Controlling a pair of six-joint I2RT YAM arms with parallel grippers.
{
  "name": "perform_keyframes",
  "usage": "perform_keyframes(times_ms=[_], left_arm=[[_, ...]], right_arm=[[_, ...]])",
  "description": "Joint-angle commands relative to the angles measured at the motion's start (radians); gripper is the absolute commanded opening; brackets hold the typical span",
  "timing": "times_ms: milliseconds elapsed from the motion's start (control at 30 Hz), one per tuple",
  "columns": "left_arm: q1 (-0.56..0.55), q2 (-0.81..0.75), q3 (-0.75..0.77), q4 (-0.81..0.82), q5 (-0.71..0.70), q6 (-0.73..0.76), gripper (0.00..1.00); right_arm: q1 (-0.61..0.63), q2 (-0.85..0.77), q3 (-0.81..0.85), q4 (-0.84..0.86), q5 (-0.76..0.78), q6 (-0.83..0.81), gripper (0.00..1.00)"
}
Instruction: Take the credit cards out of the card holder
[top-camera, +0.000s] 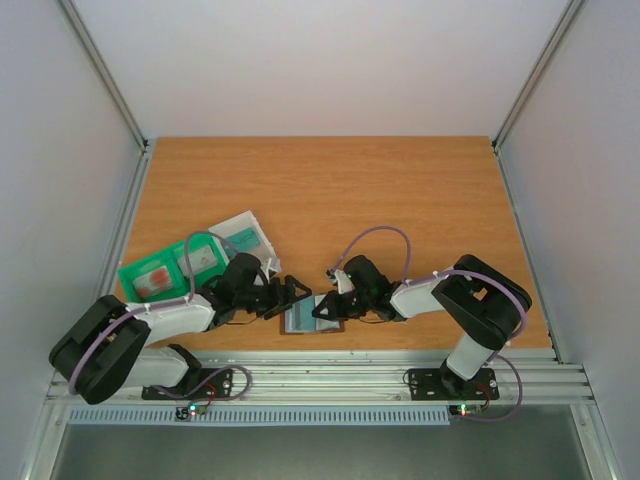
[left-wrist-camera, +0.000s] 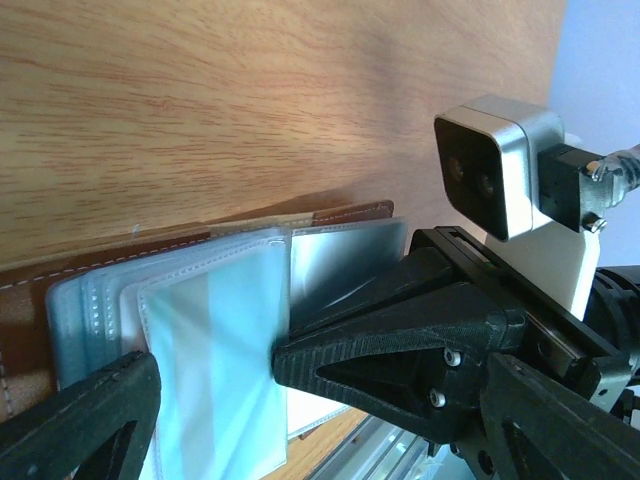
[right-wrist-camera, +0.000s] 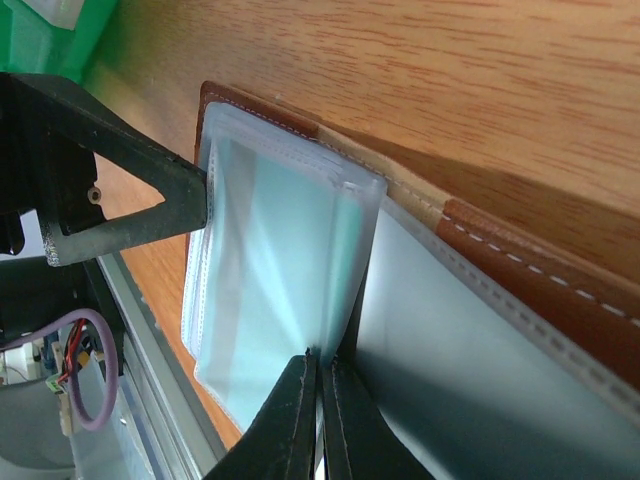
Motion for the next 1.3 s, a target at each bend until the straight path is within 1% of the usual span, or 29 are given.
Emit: perform_keyframes(times_ms=[0, 33, 100, 267, 467, 533, 600, 667, 767, 900, 1067, 1267], left_arm=[[-0.004, 0.026, -0.019, 0.064, 0.014, -0.008, 0.88], [-0.004, 0.026, -0.025, 0.117, 0.029, -0.024, 0.88], [-0.004, 0.023, -0.028, 0.156, 0.049, -0.077, 0.88], [-0.005, -0.034, -0.016, 0.086, 0.033, -0.088, 0.88], [-0.005, -0.096, -0.014, 0.053, 0.038, -0.096, 0.88], [-0.005, -0.102, 0.005, -0.006, 0.025, -0.079, 0.88], [-0.005, -0.106, 0.021, -0.067, 0.010, -0.056, 0.88], [-0.004, -0.108, 0.026, -0.100, -0.001, -0.040, 0.88], [-0.005, -0.106, 0.024, -0.109, -0.009, -0.032, 0.88], [-0.005, -0.101, 0.018, -0.106, -0.017, -0.038, 0.88], [-0.004, -0.104, 0.013, -0.101, -0.015, -0.047, 0.88], [-0.006, -0.110, 0.010, -0.097, -0.009, -0.053, 0.88]], right_arm=[[0.001, 0.034, 0.006, -0.037, 0.021, -0.024, 0.06], [0.002, 0.035, 0.006, -0.038, 0.024, -0.024, 0.06], [0.002, 0.036, 0.006, -0.041, 0.031, -0.024, 0.07], [0.000, 0.031, 0.002, -0.042, 0.060, -0.011, 0.09], [0.000, -0.006, -0.006, -0.053, 0.107, 0.009, 0.17], [0.000, -0.030, -0.006, -0.068, 0.122, 0.013, 0.19], [0.000, -0.058, 0.005, -0.107, 0.118, 0.014, 0.21], [0.001, -0.091, 0.031, -0.189, 0.117, 0.015, 0.21], [0.005, -0.134, 0.072, -0.311, 0.128, 0.006, 0.21], [0.014, -0.164, 0.091, -0.403, 0.151, 0.008, 0.21], [0.047, -0.178, 0.093, -0.418, 0.168, 0.037, 0.22], [0.082, -0.146, 0.109, -0.431, 0.203, 0.067, 0.23]])
